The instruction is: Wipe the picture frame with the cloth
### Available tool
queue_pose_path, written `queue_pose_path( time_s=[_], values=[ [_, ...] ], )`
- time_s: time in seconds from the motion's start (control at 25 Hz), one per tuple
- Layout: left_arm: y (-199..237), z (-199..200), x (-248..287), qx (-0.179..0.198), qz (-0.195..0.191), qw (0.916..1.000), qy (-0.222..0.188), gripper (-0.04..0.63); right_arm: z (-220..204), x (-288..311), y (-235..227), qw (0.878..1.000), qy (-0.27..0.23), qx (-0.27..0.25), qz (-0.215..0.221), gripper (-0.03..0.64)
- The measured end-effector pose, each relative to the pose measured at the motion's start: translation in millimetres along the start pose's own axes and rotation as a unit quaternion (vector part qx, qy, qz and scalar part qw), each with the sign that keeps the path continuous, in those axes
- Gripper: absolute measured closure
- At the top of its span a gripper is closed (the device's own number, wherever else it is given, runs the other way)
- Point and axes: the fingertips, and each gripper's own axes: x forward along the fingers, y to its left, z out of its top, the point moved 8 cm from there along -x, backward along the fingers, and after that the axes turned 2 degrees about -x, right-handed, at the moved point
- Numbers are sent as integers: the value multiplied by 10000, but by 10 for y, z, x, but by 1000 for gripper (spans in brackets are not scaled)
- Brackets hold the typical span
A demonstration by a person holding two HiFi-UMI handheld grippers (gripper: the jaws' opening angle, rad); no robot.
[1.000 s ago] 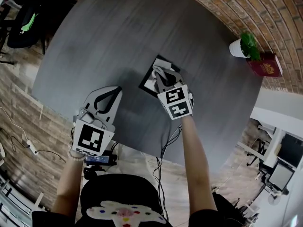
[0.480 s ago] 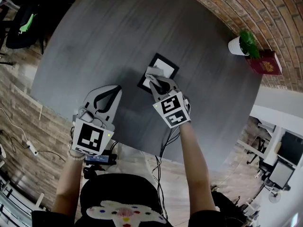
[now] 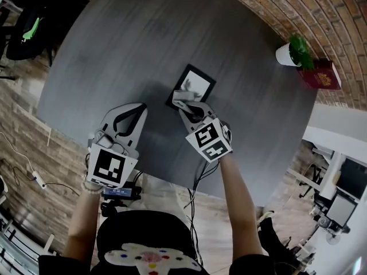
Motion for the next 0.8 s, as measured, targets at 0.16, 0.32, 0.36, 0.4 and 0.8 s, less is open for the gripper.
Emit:
queue_pose_path(
  time_s=[0.16,0.32,0.36,0.4,0.8],
  values=[
    [2,-17,14,-52,12,10000,16,586,-23,8,-81,9999,24,31,-119,592],
    [25,-29,20,-69,19,10000,30,586,-21,10,-186,9994,19,117,-337,592],
    [33,-20,25,-28,13,10000,18,586,-16,15,-217,9992,-3,143,-386,592],
    [40,-12,31,8,7,10000,8,586,-13,17,-249,9989,-25,177,-434,592],
    [39,-20,52,-84,46,9999,44,586,-10,-12,-586,9935,-173,611,-947,592]
  ],
)
